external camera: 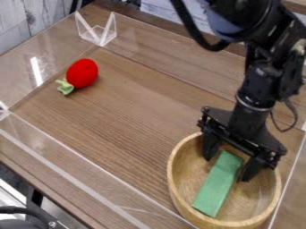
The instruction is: Remove the green block from the brown bowl and put it on the table
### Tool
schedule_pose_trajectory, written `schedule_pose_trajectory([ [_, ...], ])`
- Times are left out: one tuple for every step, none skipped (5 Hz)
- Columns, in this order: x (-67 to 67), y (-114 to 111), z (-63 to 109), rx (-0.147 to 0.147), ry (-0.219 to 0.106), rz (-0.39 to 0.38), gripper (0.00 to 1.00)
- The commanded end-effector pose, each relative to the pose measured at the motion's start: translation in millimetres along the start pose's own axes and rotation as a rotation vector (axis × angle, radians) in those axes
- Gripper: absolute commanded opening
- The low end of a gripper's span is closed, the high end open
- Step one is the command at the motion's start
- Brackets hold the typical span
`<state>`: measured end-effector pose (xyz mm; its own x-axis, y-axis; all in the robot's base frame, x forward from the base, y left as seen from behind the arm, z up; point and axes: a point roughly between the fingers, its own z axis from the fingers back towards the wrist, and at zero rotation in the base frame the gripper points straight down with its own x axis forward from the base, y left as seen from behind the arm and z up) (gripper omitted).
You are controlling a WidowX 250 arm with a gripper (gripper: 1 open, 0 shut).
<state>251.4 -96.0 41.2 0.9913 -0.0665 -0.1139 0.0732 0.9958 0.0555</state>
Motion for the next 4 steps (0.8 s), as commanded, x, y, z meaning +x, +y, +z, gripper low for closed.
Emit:
schedule_pose_trajectory([
  [10.3, 0, 6.0, -0.013, -0.042, 0.016, 1.00],
  [10.7, -1, 0.7, -0.015, -0.039, 0.035, 1.00],
  [11.0, -4, -3.0, -0.008, -0.039, -0.013, 1.00],
  [12.2, -7, -5.2, -0.002, -0.042, -0.060, 1.00],
])
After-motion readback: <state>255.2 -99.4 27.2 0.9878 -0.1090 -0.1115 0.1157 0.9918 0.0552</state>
